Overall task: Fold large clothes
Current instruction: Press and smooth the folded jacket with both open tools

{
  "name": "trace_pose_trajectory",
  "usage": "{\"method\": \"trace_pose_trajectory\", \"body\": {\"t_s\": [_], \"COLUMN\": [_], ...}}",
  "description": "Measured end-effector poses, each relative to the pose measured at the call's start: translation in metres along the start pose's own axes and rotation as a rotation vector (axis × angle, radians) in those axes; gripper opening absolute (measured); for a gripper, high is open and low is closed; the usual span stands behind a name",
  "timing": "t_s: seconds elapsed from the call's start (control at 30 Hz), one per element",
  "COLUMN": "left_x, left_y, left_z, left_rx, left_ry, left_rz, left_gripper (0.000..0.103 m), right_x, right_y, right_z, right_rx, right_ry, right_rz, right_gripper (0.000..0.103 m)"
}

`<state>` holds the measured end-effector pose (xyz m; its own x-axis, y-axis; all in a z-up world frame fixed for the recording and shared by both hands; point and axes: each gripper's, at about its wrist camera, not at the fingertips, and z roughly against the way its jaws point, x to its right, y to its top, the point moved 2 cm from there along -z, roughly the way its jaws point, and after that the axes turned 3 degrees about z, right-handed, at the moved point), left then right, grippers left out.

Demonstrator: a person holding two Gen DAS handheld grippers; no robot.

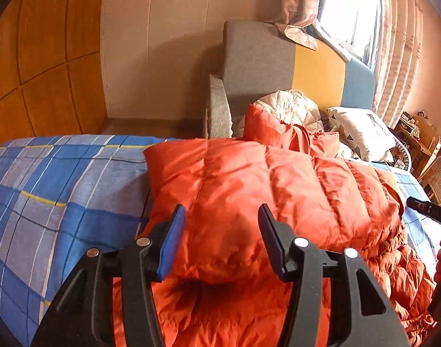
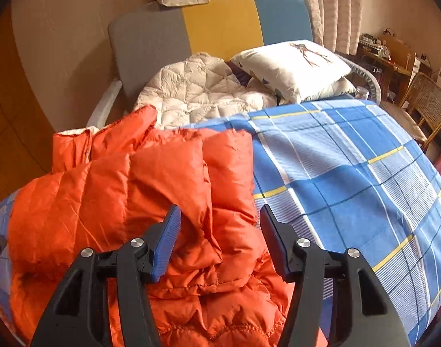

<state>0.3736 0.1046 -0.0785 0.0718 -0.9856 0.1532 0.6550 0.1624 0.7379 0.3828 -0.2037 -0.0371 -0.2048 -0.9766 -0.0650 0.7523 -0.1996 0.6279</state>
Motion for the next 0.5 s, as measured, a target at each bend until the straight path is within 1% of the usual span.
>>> {"method": "trace_pose_trajectory", "body": {"t_s": [0.13, 0.23, 0.33, 0.4, 0.43, 0.5], "left_x": [0.005, 0.009, 0.013, 0.014, 0.013, 0.011], "left_y": [0.017, 0.03, 0.035, 0.034, 0.031, 0.023], "left_z": [-0.007, -0.016, -0.032, -0.044, -0.052, -0.064], "left_rx": [0.016, 0.022, 0.002, -0.018, -0.034, -0.058], "left_ry": [-0.006, -0.006, -0.002, 0.003, 0.007, 0.007], "left_rz": [0.0, -0.003, -0.017, -0.02, -0.018, -0.009], "left_gripper": [0.053, 0.054, 0.054, 0.054, 0.054, 0.054], "right_x": [-0.028, -0.053, -0.069, -0.072, -0.071, -0.069], "right_y": [0.015, 0.021, 0.021, 0.018, 0.017, 0.013], "right_z": [0.007, -0.004, -0.021, -0.031, -0.037, -0.047], "right_rx": [0.04, 0.035, 0.018, 0.013, 0.01, 0.004], "right_ry": [0.045, 0.059, 0.051, 0.032, 0.018, -0.009], "right_rz": [0.03, 0.06, 0.075, 0.081, 0.082, 0.093], "right_gripper": [0.057, 0.057, 0.057, 0.057, 0.061, 0.063]}}
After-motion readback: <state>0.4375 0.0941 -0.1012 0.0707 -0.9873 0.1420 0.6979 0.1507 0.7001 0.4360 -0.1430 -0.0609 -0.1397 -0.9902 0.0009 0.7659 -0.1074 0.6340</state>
